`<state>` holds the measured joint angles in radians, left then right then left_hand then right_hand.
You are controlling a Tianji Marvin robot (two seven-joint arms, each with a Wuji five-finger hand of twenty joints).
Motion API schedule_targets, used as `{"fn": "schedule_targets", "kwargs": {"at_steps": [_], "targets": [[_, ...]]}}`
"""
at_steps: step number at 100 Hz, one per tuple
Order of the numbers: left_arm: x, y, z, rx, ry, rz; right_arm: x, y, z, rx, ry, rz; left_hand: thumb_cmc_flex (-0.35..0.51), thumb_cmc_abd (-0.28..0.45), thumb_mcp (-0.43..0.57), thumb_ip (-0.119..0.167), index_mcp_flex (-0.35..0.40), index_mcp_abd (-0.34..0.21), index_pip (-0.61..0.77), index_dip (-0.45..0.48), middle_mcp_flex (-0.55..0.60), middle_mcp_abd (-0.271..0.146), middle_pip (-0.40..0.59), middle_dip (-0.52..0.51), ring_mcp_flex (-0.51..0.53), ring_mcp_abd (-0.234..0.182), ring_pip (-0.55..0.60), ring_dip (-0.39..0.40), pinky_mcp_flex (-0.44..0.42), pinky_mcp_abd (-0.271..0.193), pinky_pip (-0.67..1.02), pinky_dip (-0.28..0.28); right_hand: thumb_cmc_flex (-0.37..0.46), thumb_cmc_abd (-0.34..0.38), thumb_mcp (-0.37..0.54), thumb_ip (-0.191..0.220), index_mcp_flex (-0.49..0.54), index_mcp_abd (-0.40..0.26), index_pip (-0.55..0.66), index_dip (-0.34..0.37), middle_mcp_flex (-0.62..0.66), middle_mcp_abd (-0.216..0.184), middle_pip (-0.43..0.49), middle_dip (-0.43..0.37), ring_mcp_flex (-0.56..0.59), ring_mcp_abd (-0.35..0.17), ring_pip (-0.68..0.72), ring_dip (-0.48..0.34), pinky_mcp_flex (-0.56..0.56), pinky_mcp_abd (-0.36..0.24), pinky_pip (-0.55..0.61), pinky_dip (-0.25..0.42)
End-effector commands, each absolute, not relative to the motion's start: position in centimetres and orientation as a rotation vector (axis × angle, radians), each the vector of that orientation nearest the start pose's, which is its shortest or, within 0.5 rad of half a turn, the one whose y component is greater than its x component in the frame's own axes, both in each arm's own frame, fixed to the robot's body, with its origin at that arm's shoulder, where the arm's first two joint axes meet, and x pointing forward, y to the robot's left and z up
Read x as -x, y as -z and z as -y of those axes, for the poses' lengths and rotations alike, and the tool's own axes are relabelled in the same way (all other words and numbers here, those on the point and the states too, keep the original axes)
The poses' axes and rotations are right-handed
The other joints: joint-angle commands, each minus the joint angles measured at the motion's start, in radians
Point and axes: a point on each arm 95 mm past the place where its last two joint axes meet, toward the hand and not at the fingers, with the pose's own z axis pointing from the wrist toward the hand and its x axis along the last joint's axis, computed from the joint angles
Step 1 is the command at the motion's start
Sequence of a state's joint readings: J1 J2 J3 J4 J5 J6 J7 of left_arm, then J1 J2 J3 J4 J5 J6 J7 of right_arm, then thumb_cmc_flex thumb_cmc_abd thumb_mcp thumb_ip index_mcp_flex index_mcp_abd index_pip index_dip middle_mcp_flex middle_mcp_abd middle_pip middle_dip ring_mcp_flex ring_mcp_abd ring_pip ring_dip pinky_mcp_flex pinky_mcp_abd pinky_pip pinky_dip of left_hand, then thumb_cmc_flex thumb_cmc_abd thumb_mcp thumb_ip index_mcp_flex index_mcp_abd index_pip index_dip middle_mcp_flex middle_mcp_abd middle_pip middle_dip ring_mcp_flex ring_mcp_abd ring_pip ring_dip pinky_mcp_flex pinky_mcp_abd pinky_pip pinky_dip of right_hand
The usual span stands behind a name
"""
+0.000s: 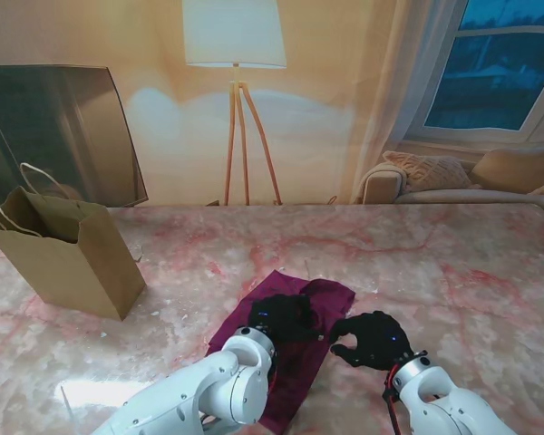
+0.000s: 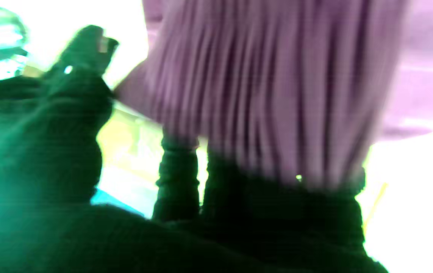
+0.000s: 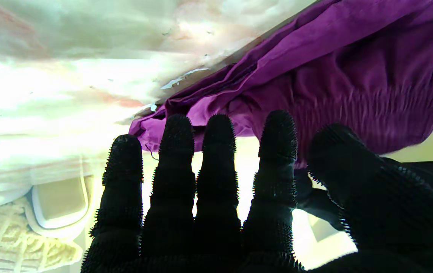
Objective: Fold the socks and the shorts into the kraft paper bag
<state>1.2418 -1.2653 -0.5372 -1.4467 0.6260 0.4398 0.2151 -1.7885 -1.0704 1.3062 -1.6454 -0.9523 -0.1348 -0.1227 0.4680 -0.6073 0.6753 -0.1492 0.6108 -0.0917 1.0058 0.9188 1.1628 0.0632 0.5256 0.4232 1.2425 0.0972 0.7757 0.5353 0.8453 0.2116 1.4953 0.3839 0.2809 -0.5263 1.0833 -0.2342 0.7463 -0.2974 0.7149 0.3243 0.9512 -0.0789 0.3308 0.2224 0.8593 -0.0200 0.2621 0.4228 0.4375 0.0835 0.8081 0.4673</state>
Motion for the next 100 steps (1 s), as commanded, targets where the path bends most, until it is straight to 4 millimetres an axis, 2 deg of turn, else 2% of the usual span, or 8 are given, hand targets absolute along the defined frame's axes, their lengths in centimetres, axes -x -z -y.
{"fn": "schedule_targets", "kwargs": {"at_steps": [1,31,55,67,74,80,92,100], "targets": [[-36.9,35.1,20.5,1.435,1.644,-1.52,-33.5,36.3,2.2,-1.29,-1.544,-1.513,-0.031,0.015,-0.044,0.047,-0.042,0.022,-0.051,-0.043,-0.042,0.049,-0.021,-0.023,-0.02,0.02,-0.04,0.005,-0.017,0.013,-0.009,-0.003,-0.036,0.034,-0.018,0.054,-0.02,0.012,-0.024,0.014,-0.026,0.015,0.011,0.008,-0.015,0.016,-0.012,-0.005,-0.018,-0.006,-0.01,0.006],[-35.4,34.4,20.4,1.439,1.782,-1.492,-33.5,36.1,2.4,-1.304,-1.517,-1.501,-0.022,0.077,-0.089,0.06,-0.039,0.07,-0.229,-0.238,-0.096,0.065,-0.062,-0.078,-0.084,0.051,-0.112,0.003,-0.1,0.04,-0.081,0.028,-0.037,0.042,-0.031,0.057,-0.02,0.012,-0.032,0.019,-0.026,0.015,0.01,0.011,-0.015,0.014,-0.013,-0.001,-0.019,-0.005,-0.011,0.009],[-35.0,33.5,18.5,1.47,1.864,-1.421,-33.6,35.2,2.3,-1.293,-1.508,-1.449,-0.008,0.188,-0.067,0.083,-0.07,0.064,-0.337,-0.354,-0.222,0.048,-0.146,-0.083,-0.268,0.083,-0.219,0.011,-0.337,0.092,-0.235,0.113,-0.041,0.065,-0.045,0.061,-0.016,0.028,-0.035,0.021,-0.019,0.024,0.016,0.016,-0.003,0.025,-0.004,0.005,-0.001,-0.006,0.002,0.016],[-35.6,33.2,17.0,1.406,1.807,-1.425,-33.9,34.5,1.9,-1.275,-1.505,-1.414,0.005,0.211,0.003,0.096,-0.049,0.071,-0.4,-0.41,-0.29,0.039,-0.186,-0.073,-0.374,0.082,-0.286,0.005,-0.446,0.088,-0.346,0.123,-0.063,0.085,-0.052,0.106,-0.022,0.055,-0.08,0.037,-0.027,0.027,0.015,0.02,-0.005,0.031,-0.003,0.011,0.0,-0.008,0.006,0.014],[-36.1,33.2,16.2,1.398,1.772,-1.416,-34.1,33.9,1.6,-1.263,-1.499,-1.398,0.026,0.217,0.028,0.099,-0.035,0.069,-0.409,-0.421,-0.293,0.035,-0.188,-0.069,-0.386,0.079,-0.292,0.005,-0.459,0.087,-0.358,0.125,-0.078,0.096,-0.057,0.145,-0.027,0.07,-0.117,0.074,-0.033,0.029,0.013,0.022,-0.006,0.035,-0.003,0.013,0.002,-0.011,0.008,0.012],[-36.6,33.4,15.4,1.392,1.747,-1.396,-34.3,33.6,1.3,-1.263,-1.493,-1.388,0.042,0.215,0.079,0.099,-0.019,0.067,-0.407,-0.431,-0.286,0.035,-0.185,-0.062,-0.39,0.081,-0.289,0.01,-0.465,0.092,-0.369,0.13,-0.087,0.091,-0.067,0.146,-0.044,0.081,-0.134,0.083,-0.044,0.033,0.009,0.021,-0.011,0.039,-0.005,0.013,-0.001,-0.009,0.007,0.011],[-37.9,33.9,13.6,1.362,1.685,-1.403,-35.1,33.1,0.7,-1.28,-1.457,-1.402,0.145,0.18,0.117,0.027,0.023,0.045,-0.403,-0.482,-0.287,0.024,-0.192,-0.057,-0.413,0.072,-0.302,0.007,-0.501,0.099,-0.413,0.127,-0.106,0.075,-0.092,0.14,-0.104,0.116,-0.179,0.078,-0.088,0.041,-0.008,0.016,-0.036,0.048,-0.014,0.011,-0.014,-0.008,0.001,0.01],[-38.6,34.4,12.6,1.337,1.687,-1.454,-35.9,33.0,0.4,-1.294,-1.435,-1.414,0.206,0.182,0.109,-0.002,0.05,0.035,-0.427,-0.535,-0.314,0.001,-0.212,-0.065,-0.48,0.072,-0.345,-0.009,-0.566,0.099,-0.473,0.113,-0.101,0.061,-0.123,0.136,-0.147,0.143,-0.219,0.075,-0.128,0.048,-0.017,0.014,-0.058,0.058,-0.026,0.008,-0.022,-0.007,-0.006,0.009]]}}
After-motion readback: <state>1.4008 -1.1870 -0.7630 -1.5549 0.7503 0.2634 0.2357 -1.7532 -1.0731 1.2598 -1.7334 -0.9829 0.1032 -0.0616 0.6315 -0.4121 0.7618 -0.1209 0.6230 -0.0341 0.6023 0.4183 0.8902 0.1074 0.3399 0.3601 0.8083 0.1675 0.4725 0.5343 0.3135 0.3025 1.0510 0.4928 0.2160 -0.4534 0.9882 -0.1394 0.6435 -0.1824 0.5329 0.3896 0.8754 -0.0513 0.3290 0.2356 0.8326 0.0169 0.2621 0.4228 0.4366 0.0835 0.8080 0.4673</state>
